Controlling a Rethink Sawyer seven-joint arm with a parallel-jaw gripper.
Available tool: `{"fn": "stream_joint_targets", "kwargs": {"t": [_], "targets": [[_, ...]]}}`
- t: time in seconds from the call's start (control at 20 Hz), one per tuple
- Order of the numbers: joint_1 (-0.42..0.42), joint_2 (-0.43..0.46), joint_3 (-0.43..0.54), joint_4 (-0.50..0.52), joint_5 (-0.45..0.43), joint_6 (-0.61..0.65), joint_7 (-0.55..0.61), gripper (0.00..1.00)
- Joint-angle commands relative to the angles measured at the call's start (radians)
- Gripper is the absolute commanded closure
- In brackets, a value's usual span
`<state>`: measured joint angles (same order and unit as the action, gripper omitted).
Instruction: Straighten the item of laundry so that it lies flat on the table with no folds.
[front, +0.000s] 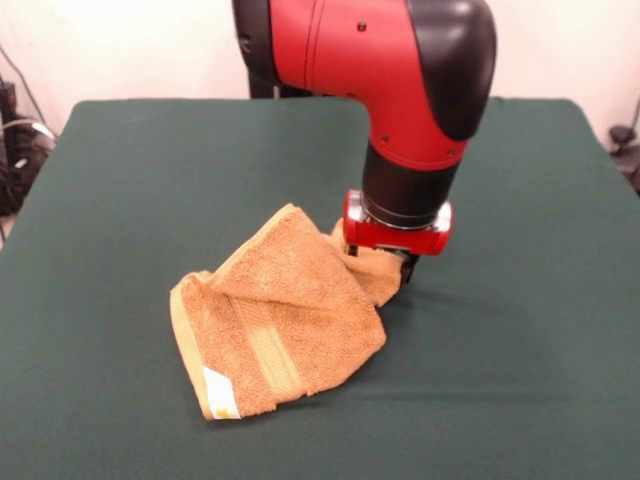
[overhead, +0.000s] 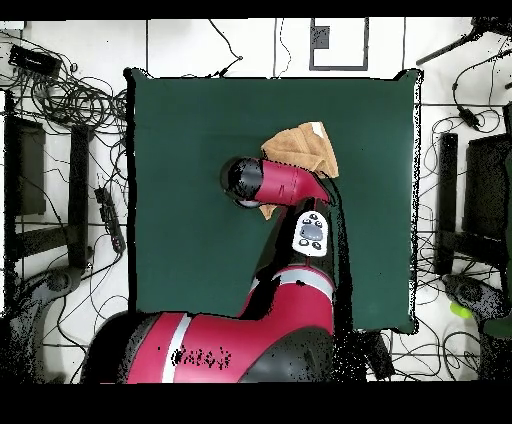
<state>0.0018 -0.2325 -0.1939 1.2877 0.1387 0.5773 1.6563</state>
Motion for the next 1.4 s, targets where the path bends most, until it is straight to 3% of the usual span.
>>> {"fn": "stream_joint_targets", "kwargs": {"t": [0.05, 0.45, 0.75, 1.05, 1.4], "targets": [[-0.062, 0.429, 0.067, -0.131, -0.064, -0.722, 0.253, 0.00], [0.004, 0.557, -0.077, -0.257, 0.005, -0.813, 0.261, 0.00], [0.005, 0.581, -0.088, -0.280, 0.010, -0.846, 0.264, 0.00], [-0.019, 0.524, -0.028, -0.232, -0.032, -0.781, 0.272, 0.00], [-0.072, 0.383, 0.096, -0.082, -0.051, -0.651, 0.248, 0.00]]}}
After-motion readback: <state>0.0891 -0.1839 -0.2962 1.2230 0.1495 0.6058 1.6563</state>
